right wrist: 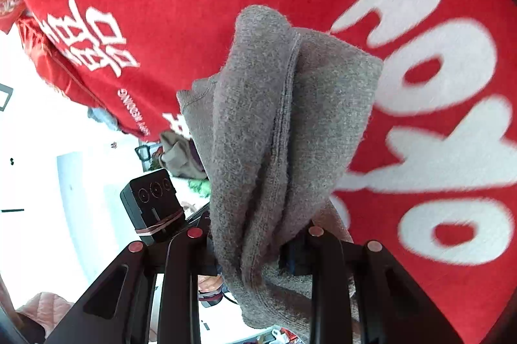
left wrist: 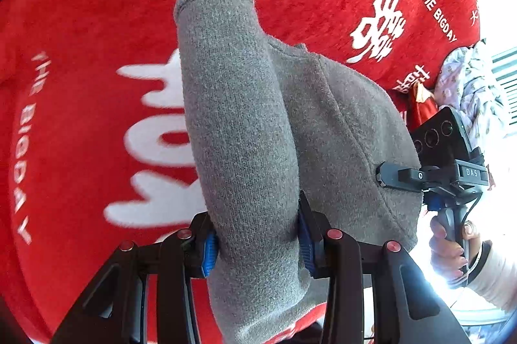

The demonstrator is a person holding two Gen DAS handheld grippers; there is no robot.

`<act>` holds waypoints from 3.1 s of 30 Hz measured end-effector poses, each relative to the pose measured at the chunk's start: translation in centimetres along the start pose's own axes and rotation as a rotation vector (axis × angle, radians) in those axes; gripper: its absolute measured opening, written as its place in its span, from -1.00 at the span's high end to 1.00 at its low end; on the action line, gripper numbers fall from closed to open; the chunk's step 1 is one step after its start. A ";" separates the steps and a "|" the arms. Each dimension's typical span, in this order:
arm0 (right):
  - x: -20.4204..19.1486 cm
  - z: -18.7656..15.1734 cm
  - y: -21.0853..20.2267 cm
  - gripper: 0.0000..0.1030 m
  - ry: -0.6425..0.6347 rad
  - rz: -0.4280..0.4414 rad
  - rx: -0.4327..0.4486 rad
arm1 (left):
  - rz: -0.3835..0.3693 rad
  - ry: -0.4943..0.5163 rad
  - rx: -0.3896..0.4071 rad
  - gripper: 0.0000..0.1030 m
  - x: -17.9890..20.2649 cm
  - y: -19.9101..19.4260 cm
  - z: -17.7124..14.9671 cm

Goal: Fold small clothes

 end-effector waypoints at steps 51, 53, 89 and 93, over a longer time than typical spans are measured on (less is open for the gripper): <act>3.3 -8.9 5.7 0.99 -0.308 -0.819 0.033 | 0.474 -0.125 -0.051 -0.35 -7.6 -0.1 -11.9; 3.2 -9.2 4.9 0.98 -0.277 -0.811 0.038 | 0.475 -0.131 -0.055 -0.35 -7.5 -0.3 -11.9; -9.3 -13.6 3.9 -0.99 -0.344 -1.021 0.163 | 0.548 -0.095 0.032 -0.99 -2.6 -13.5 -10.9; -9.9 -13.8 3.9 -0.99 -0.317 -1.026 0.134 | 0.566 -0.114 0.033 -0.99 -2.2 -14.6 -10.7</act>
Point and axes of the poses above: each gripper's, at about its wrist camera, not at the fingertips, and y roughly the way its jaws point, x to its right, z to its top, the point moved 5 cm from there along y, roughly the way its jaws point, and after that the axes turned 3 degrees about y, right-handed, at the moved point
